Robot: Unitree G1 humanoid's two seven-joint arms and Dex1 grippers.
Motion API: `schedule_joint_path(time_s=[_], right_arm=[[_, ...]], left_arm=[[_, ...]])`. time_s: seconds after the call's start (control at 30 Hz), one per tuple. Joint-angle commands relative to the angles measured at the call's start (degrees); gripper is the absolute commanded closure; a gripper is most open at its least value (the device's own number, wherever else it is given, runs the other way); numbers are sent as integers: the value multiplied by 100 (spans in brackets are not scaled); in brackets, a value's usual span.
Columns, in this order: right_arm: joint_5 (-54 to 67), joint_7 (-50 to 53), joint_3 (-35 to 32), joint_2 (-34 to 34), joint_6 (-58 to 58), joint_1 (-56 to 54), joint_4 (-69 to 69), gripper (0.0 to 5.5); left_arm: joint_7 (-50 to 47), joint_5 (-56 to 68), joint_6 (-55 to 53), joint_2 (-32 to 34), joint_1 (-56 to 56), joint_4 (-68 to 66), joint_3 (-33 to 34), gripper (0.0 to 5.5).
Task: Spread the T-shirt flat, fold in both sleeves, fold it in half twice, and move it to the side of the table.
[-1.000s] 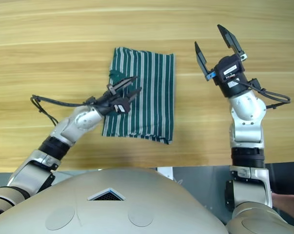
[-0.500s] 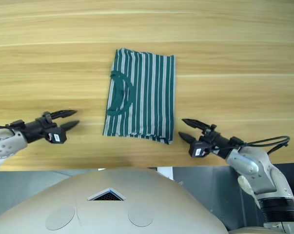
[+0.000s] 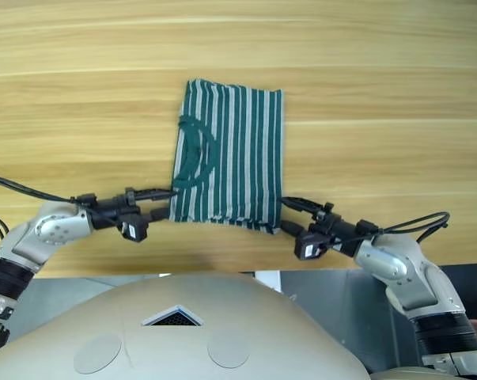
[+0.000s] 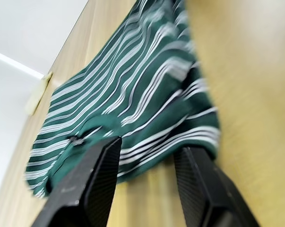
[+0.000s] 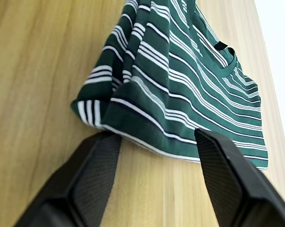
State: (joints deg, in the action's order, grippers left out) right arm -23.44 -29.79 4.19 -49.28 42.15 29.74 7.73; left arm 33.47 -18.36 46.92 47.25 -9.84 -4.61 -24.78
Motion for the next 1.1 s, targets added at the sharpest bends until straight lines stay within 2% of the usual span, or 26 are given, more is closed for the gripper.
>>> schedule_joint_path(time_s=[0.03,0.33,0.53,0.73,0.83,1.0,1.1], right_arm=[[-94,-165,133,-145,-96,10,-66,265],[76,-289,273,-282,-133,71,113,265],[62,-261,341,-265,-138,-12,48,369],[38,-183,336,-247,-114,7,-12,482],[69,-178,329,-236,-115,3,14,527],[138,-195,345,-203,-146,-59,49,537],[163,-193,356,-187,-143,-96,39,537]], left_arm=[[500,-346,-238,339,-346,-60,-279,350],[402,-413,-229,276,-190,-102,-360,350],[372,-457,-132,193,-176,-117,-477,350],[339,-475,-56,170,-148,-205,-550,453],[324,-479,-22,149,-157,-238,-589,485],[290,-500,11,104,-119,-343,-605,538],[264,-476,31,104,-122,-404,-588,550]])
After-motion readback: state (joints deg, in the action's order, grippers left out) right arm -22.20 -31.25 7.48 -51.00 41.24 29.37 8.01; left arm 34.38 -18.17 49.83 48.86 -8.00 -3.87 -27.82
